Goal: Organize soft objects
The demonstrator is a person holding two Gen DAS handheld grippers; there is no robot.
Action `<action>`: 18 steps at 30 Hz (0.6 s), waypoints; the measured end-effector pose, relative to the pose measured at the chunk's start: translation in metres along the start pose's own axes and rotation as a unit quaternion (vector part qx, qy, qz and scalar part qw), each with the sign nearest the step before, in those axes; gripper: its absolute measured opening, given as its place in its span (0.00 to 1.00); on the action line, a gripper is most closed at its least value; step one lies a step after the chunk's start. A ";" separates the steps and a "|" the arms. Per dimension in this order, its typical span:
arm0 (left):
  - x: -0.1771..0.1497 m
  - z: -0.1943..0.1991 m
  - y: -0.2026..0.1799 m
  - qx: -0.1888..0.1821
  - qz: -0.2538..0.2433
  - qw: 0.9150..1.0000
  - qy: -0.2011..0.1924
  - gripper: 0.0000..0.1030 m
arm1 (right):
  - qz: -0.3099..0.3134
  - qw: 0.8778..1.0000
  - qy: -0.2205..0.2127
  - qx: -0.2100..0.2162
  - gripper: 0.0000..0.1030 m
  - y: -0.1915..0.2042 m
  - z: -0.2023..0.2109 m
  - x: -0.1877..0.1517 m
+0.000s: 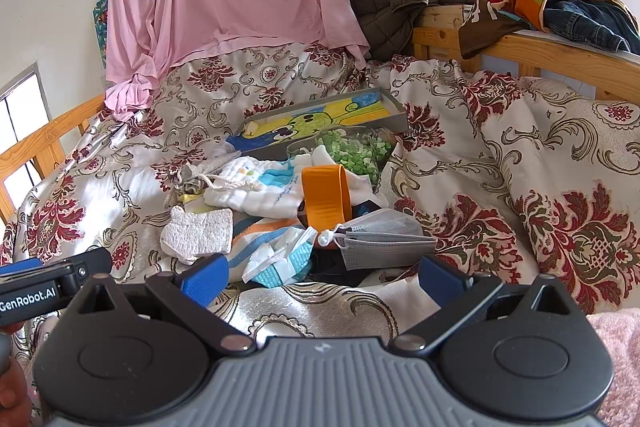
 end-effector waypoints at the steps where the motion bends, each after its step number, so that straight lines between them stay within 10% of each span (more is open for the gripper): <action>1: 0.000 0.000 0.000 0.000 0.000 1.000 0.000 0.99 | 0.000 1.000 0.000 0.000 1.00 0.000 0.000 0.000; 18: 0.000 0.000 0.000 0.000 0.000 1.000 0.000 0.99 | -0.004 1.000 0.000 -0.003 1.00 0.000 -0.002 0.000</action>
Point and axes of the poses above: each gripper's, at about its wrist camera, not at the fingertips, and z roughly against the way its jaws point, y to its left, x to its top, the point moved 6 cm from there along -z, roughly the way its jaws point, and after that the axes turned 1 degree about -y, right-handed, at the moved point
